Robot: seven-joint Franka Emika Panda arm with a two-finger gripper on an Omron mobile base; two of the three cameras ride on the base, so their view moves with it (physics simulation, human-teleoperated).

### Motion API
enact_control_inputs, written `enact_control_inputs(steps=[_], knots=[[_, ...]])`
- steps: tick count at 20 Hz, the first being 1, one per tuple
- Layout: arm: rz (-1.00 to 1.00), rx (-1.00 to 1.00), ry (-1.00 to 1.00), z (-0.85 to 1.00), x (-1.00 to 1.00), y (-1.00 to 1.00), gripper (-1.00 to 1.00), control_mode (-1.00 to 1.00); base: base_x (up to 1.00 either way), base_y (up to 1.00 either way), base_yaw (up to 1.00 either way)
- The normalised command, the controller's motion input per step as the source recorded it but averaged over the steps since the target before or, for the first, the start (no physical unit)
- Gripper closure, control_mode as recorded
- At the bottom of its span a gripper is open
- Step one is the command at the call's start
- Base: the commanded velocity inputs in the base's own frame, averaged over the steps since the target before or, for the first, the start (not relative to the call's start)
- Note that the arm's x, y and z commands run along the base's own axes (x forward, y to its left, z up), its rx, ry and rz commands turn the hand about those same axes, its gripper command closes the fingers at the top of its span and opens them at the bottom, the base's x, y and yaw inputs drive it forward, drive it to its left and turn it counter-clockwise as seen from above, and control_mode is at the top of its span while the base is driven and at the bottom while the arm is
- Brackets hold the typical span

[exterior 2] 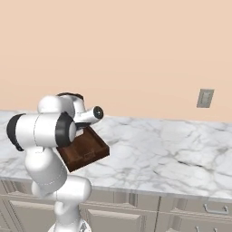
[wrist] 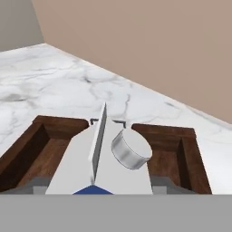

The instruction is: Take out the milk from the fridge and place it on the tray on the counter. Then take the sugar cube near the tray and place it in the tray.

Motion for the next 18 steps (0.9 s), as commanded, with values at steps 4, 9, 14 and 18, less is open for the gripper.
enact_control_inputs(steps=[4,9,14,18], knots=[[0.01,0.00,-0.11,-0.34,-0.16,-0.29,1.00,-1.00,0.00,0.00,0.00],[0.03,0.00,-0.02,-0.47,-0.08,-0.33,1.00,-1.00,0.00,0.00,0.00],[0.01,0.00,0.00,-0.35,-0.07,-0.21,-1.00,-1.00,0.00,0.00,0.00],[0.00,0.00,0.00,0.00,-0.30,-0.15,-1.00,-1.00,0.00,0.00,0.00]])
